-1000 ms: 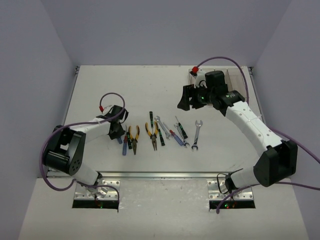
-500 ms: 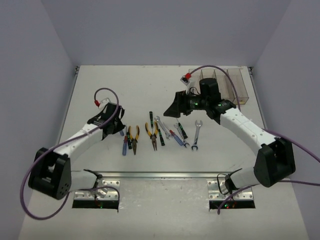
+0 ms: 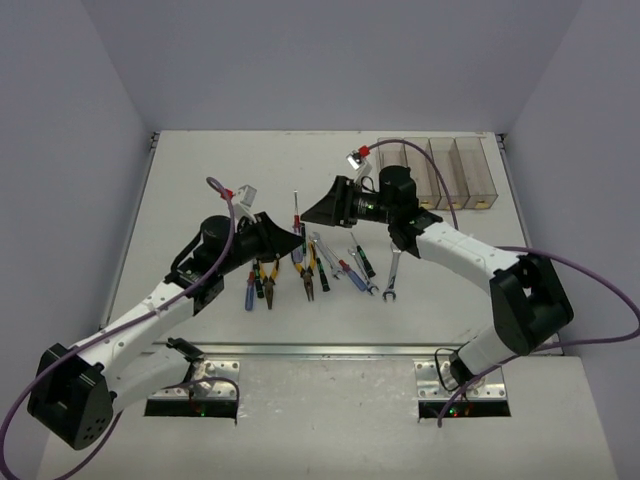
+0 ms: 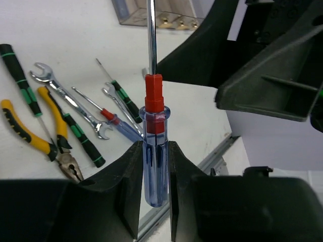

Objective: Sort the tools into containers

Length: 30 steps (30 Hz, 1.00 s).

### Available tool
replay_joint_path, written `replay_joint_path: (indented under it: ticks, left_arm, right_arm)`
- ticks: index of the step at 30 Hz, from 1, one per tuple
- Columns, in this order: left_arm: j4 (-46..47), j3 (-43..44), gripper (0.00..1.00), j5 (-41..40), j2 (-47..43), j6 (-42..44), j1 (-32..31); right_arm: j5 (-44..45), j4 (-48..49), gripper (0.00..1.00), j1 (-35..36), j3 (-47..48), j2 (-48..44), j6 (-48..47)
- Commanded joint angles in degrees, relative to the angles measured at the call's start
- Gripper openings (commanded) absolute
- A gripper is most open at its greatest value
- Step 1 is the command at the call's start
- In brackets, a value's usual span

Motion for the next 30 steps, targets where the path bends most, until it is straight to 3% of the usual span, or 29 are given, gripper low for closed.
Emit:
replay_joint_path:
  ticks: [1, 8, 10, 12, 13, 14, 15, 16, 19, 24, 28, 30]
  left_arm:
    - [10.43, 1.06, 0.0, 8.26, 0.33, -1.2, -0.38]
    - [11.24, 1.67, 0.0, 9.01, 2.18, -0.08, -0.85]
    - [10.47, 2.21, 0.0, 8.36, 2.72, 0.16, -0.84]
    - [7.62, 3.26, 0.08, 6.3, 3.1, 1.42, -0.77]
    - [6.1, 4.29, 0.32, 5.13, 2.93, 2.06, -0.77]
    - [4.24, 4.94, 0.8, 3.52, 2.65, 2.86, -0.86]
    - [0.54, 5.95, 0.94, -1.79, 2.18, 3.87, -0.86]
    - [-4.35, 7.2, 1.0, -5.92, 1.79, 4.56, -0.86]
    - [-18.6, 10.53, 1.0, -17.86, 1.13, 5.5, -0.86]
    - [-31.5, 10.05, 1.0, -24.5, -0.06, 7.25, -0.78]
    - [-35.46, 8.07, 1.0, -28.53, -0.05, 5.98, -0.77]
    - [-37.17, 7.41, 1.0, -29.39, 0.57, 5.68, -0.98]
  right_arm:
    - [1.86, 5.13, 0.65, 1.8, 3.42, 0.74, 1.6]
    - [2.12, 4.14, 0.37, 3.79, 4.89, 2.42, 1.03]
    - [1.59, 4.45, 0.19, 4.58, 4.9, 2.65, 1.11]
    - [1.3, 4.79, 0.0, 4.8, 4.79, 2.75, 1.44]
    - [2.02, 4.22, 0.0, 4.79, 4.64, 2.66, 0.9]
    - [3.33, 2.61, 0.0, 4.61, 5.03, 2.46, -0.14]
    - [6.08, -1.09, 0.0, 4.25, 6.1, 1.8, -2.59]
    - [8.52, -6.69, 0.0, 3.62, 8.63, 1.72, -5.97]
    - [17.56, -24.83, 0.0, 0.9, 17.19, 3.58, -16.11]
    - [30.67, -44.3, 0.0, -9.6, 32.74, 10.83, -26.23]
    - [40.73, -48.64, 0.0, -12.66, 44.84, 20.5, -35.29]
    - [45.74, -54.86, 0.0, -15.33, 56.9, 30.28, -40.53]
